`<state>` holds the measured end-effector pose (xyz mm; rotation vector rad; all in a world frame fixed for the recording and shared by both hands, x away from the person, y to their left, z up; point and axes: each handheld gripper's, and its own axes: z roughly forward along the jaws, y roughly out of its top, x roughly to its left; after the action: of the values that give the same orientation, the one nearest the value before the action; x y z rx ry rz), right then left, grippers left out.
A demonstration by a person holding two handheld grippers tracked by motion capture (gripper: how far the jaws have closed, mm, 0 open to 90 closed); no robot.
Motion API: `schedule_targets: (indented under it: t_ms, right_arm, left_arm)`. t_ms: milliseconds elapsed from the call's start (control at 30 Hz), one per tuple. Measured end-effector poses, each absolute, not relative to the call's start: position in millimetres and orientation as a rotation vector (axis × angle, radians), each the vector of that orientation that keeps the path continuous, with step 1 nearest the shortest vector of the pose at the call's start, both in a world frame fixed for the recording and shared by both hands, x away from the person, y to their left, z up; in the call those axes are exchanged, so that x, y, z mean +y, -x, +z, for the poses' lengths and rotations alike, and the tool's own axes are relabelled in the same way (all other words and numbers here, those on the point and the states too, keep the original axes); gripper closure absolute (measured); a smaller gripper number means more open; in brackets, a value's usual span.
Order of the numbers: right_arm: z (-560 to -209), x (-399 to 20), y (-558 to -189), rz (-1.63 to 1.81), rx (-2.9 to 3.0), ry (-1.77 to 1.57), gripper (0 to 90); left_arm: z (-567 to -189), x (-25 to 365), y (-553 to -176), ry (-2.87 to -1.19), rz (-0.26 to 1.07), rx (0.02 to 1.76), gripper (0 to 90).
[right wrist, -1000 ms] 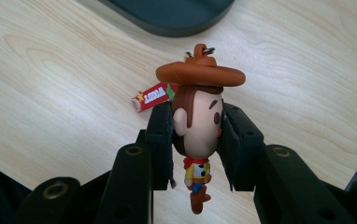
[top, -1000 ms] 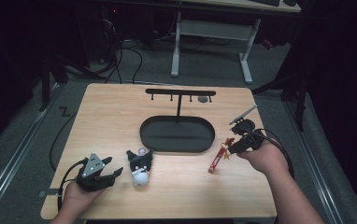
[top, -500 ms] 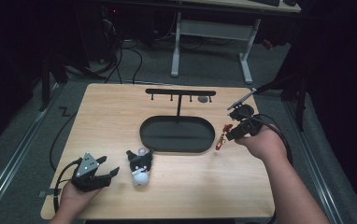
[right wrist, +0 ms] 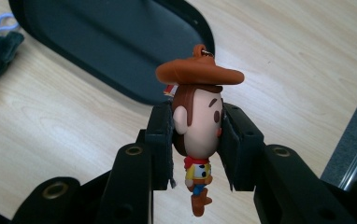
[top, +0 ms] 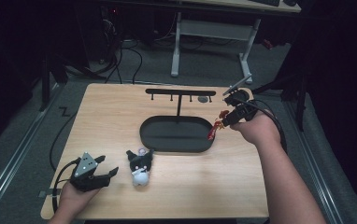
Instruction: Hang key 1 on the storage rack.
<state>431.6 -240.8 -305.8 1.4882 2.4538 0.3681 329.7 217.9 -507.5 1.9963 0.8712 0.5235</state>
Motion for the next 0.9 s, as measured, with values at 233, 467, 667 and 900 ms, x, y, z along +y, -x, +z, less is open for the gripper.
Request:
schedule_targets:
  t_ms: [233, 467, 667, 900]
  right_arm:
    - [-298.0, -238.9, -444.1, 0.378, 2.446, -1.492, 67.2]
    - [-290.0, -232.4, -451.5, 0.404, 2.43, -1.472, 67.2]
    - [-281.5, -222.2, -458.8, 0.42, 2.418, -1.462, 67.2]
    - [-284.4, -212.7, -466.2, 0.418, 2.429, -1.442, 67.2]
  left_arm:
    - [-507.1, 214.1, -331.7, -2.005, 0.525, 0.859, 31.0]
    - [-507.2, 214.2, -330.6, -2.011, 0.527, 0.846, 31.0]
    - [-506.0, 216.1, -329.5, -2.007, 0.52, 0.84, 31.1]
    - [-505.7, 216.3, -328.3, -2.014, 0.516, 0.833, 31.1]
